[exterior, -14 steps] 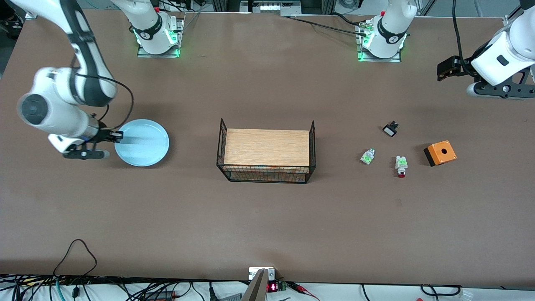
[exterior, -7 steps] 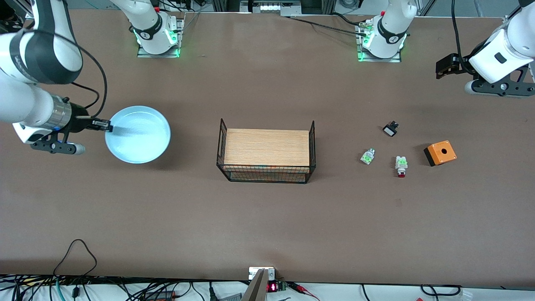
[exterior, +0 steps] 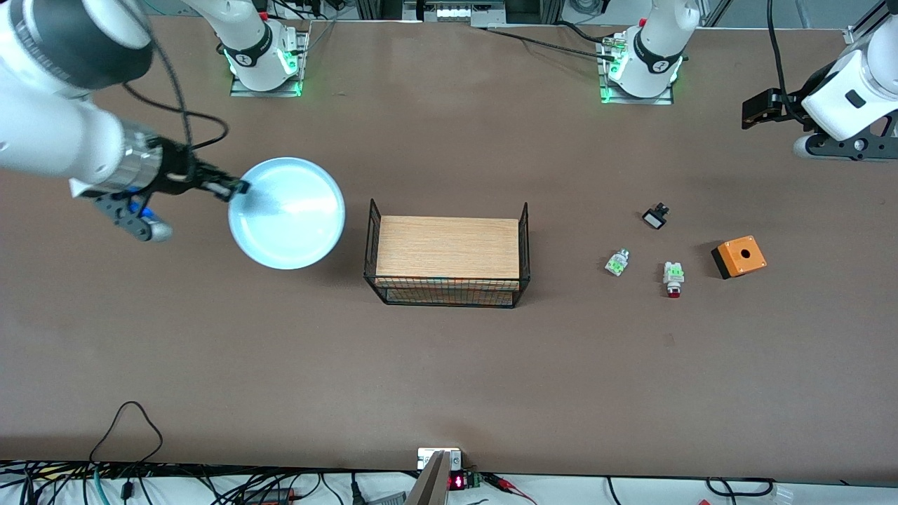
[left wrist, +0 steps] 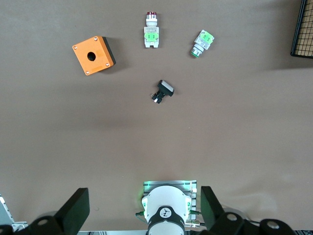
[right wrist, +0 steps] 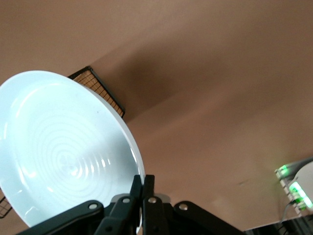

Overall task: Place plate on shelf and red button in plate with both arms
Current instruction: 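Lift the plate with the right gripper and carry it over the basket, then lower the plate onto the wooden block, open the right gripper, then grasp the red button module with the left gripper while the right gripper withdraws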

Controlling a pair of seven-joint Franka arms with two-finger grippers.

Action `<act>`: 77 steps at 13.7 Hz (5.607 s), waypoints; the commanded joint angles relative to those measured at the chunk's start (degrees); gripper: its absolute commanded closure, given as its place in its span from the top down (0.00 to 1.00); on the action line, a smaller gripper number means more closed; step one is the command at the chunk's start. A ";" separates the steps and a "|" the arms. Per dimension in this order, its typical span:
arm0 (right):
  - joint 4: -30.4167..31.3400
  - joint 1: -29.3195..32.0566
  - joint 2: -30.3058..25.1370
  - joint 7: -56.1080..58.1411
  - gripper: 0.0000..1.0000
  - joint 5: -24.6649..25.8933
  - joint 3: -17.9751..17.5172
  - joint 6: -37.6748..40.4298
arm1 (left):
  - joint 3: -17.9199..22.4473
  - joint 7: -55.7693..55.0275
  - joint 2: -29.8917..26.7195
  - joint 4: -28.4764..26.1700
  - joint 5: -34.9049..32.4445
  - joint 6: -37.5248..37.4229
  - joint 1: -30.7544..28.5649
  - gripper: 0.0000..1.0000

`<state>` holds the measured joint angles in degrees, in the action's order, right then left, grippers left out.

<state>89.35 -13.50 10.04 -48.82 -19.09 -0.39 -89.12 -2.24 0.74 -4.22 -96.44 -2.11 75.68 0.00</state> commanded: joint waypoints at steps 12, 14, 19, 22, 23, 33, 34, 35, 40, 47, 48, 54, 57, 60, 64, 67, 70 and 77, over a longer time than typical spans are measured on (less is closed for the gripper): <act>-11.40 -19.62 12.28 -33.17 0.00 0.02 0.39 -12.21 | -0.39 0.57 -1.05 -0.32 -0.88 -0.71 -0.62 1.00; -11.40 -21.03 13.51 -34.05 0.00 0.45 0.39 -12.40 | -0.39 0.57 -1.14 -0.24 -0.88 -1.06 -0.62 1.00; -10.35 -23.23 15.19 -34.32 0.00 2.30 0.39 -14.15 | -0.31 0.57 -1.05 -0.32 -0.97 -0.88 -0.62 1.00; -9.81 -23.59 16.59 -34.50 0.00 3.70 0.47 -14.86 | -0.74 0.57 -1.14 -0.06 -0.97 -2.54 -0.62 1.00; -9.73 -23.50 16.94 -34.50 0.00 4.32 0.47 -15.55 | -0.92 0.57 -1.23 0.29 -0.97 -3.16 -0.62 1.00; -9.72 -22.53 20.64 -33.01 0.92 4.85 2.14 -19.69 | -0.83 0.57 -2.11 -0.24 -0.97 -2.73 -0.62 1.00; -10.33 -22.62 20.46 -33.18 1.00 4.85 2.84 -19.78 | -0.75 0.49 -1.93 -0.32 -0.97 -2.29 -0.62 1.00; -11.04 -22.45 20.29 -32.92 1.00 4.68 4.15 -19.87 | -0.57 0.49 -1.76 -0.58 -0.97 -1.33 -0.71 1.00; -15.70 -22.36 17.13 -29.33 1.00 4.94 8.91 -18.03 | -0.39 0.57 4.81 -0.67 -1.05 5.43 -4.48 1.00; -15.88 -22.09 8.60 8.07 1.00 21.53 12.85 -5.63 | -0.39 -0.13 18.18 -9.98 -1.23 34.40 -5.54 1.00; -15.79 -21.57 7.99 12.83 1.00 21.81 14.52 -5.63 | -0.39 0.48 20.46 -10.16 -1.23 37.58 -5.54 1.00; -14.74 -12.19 6.93 35.86 1.00 20.85 21.04 -6.42 | -0.83 0.05 28.38 -10.25 -6.94 46.92 -3.35 1.00; -13.68 -7.51 6.84 41.52 1.00 19.71 21.04 -6.33 | -0.83 0.05 31.46 -10.34 -6.94 51.14 -3.26 1.00; -11.14 -4.79 5.27 43.89 1.00 19.18 20.95 -6.42 | -0.83 -0.22 32.43 -10.43 -6.94 51.94 -2.82 1.00; -7.36 -0.57 3.06 49.96 1.00 13.47 20.52 -6.42 | -0.83 -0.30 33.75 -11.04 -6.94 53.61 -2.64 1.00; -5.68 4.51 1.57 49.97 1.00 13.82 14.84 -6.33 | -0.83 -0.30 33.84 -12.10 -6.94 54.05 -2.47 1.00; -5.51 7.79 0.43 49.88 1.00 14.43 11.37 -6.16 | -0.83 -0.39 36.56 -13.67 -6.94 60.70 -2.29 1.00; 4.75 7.70 -7.64 49.44 1.00 16.36 11.29 -9.04 | -0.83 0.04 35.78 -15.88 -6.94 61.79 -2.11 0.27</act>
<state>86.69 -6.65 8.24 0.46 -4.15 12.39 -94.75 -3.09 0.81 33.38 -110.73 -7.71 137.67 -1.91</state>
